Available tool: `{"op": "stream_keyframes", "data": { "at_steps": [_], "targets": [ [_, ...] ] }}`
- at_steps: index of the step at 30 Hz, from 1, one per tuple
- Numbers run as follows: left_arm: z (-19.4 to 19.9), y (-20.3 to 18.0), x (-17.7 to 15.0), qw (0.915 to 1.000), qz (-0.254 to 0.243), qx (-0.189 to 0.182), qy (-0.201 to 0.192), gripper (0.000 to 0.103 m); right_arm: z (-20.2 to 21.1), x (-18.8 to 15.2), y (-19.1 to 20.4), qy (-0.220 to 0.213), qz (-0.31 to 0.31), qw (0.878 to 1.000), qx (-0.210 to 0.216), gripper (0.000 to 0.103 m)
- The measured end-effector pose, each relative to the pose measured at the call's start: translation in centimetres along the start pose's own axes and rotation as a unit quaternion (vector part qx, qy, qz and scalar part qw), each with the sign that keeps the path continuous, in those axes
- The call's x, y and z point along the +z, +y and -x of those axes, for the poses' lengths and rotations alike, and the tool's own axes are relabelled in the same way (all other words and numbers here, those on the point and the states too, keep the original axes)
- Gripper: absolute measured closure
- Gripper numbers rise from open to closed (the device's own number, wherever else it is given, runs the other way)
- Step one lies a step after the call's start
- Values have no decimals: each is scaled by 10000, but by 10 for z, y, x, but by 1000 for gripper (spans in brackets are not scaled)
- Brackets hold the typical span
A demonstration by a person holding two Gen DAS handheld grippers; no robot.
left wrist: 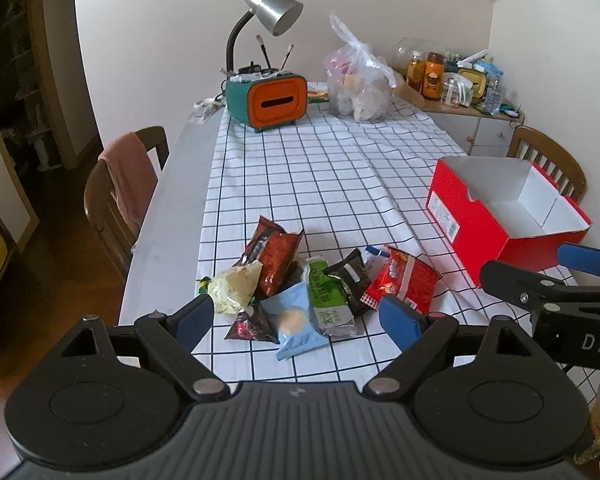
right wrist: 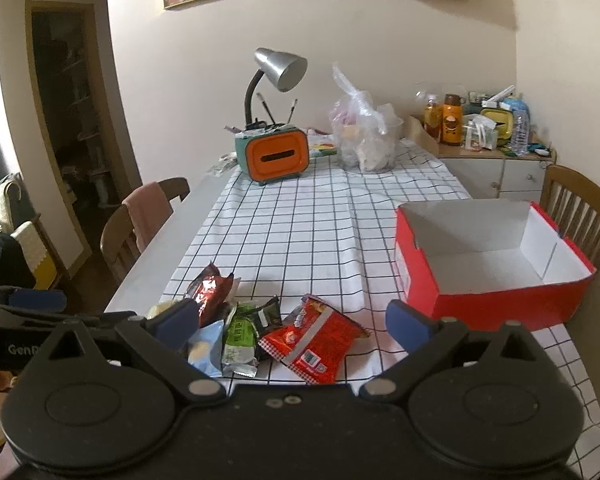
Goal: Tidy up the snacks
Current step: 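Grasp the red chip bag with the right tool while the left tool grasps the blue cookie packet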
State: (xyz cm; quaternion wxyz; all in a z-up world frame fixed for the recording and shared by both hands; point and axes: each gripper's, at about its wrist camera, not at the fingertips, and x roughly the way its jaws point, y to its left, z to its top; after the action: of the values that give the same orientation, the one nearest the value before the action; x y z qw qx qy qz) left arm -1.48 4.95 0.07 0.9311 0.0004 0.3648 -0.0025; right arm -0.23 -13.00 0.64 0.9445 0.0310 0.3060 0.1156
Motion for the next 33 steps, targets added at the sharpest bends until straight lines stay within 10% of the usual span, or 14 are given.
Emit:
{"op": "stream_keyframes", "data": {
  "at_steps": [33],
  "targets": [
    [-98,19,-8,9957,300,172,854,13,-191,-11,-58,2093,-1547,9650,-316,13]
  ]
}}
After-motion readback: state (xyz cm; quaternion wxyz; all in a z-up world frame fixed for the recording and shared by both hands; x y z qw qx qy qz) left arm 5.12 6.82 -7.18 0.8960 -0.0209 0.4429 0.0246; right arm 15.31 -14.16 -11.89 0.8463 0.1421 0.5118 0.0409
